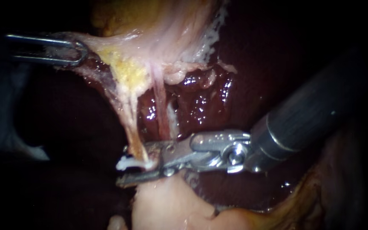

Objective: Going back first clip left tube

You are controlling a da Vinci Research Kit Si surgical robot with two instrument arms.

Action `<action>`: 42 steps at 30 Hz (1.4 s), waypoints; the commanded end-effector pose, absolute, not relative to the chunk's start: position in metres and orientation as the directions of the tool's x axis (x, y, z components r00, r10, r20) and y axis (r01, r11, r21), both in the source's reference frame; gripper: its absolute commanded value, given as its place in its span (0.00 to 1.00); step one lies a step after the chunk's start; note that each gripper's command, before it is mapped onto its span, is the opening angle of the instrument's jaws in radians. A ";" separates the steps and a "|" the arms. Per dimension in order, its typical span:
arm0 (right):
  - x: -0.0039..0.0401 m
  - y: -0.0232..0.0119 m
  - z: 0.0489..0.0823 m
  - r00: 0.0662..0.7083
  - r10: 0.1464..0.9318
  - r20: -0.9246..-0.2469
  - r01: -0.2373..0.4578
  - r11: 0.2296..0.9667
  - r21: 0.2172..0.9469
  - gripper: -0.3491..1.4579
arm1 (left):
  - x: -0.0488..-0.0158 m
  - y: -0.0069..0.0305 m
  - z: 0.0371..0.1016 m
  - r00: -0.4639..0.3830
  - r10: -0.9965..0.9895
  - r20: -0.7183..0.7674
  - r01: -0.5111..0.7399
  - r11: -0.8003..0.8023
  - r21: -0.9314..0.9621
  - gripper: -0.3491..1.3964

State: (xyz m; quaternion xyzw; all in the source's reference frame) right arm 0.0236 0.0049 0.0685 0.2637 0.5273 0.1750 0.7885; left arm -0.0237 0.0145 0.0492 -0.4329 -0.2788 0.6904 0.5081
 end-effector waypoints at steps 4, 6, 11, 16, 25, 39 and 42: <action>0.0222 0.0050 0.0681 0.382 0.507 -0.772 0.026 0.830 0.558 0.47 | -0.0237 0.0145 0.0493 -0.108 0.943 -0.315 -0.461 -0.328 -0.824 0.00; 0.0212 0.0050 0.0676 0.380 0.473 -0.795 0.037 0.851 0.524 0.47 | -0.0237 0.0145 0.0493 -0.109 0.943 -0.315 -0.461 -0.328 -0.824 0.00; 0.0165 0.0062 0.0656 0.378 0.418 -0.826 0.027 0.887 0.461 0.47 | -0.0236 0.0145 0.0493 -0.109 0.943 -0.315 -0.461 -0.328 -0.824 0.00; 0.0114 0.0085 0.0636 0.383 0.392 -0.836 0.006 0.904 0.427 0.47 | -0.0236 0.0145 0.0494 -0.109 0.943 -0.315 -0.461 -0.329 -0.824 0.00; 0.0049 0.0110 0.0617 0.389 0.380 -0.839 0.001 0.911 0.413 0.47 | -0.0236 0.0145 0.0494 -0.109 0.943 -0.315 -0.461 -0.329 -0.824 0.00; 0.0039 0.0112 0.0619 0.387 0.379 -0.841 0.013 0.909 0.416 0.47 | -0.0245 0.0142 0.0501 -0.105 0.942 -0.319 -0.466 -0.330 -0.821 0.00; 0.0039 0.0112 0.0619 0.387 0.379 -0.841 0.013 0.909 0.416 0.47 | -0.0256 0.0139 0.0511 -0.100 0.940 -0.326 -0.474 -0.333 -0.815 0.00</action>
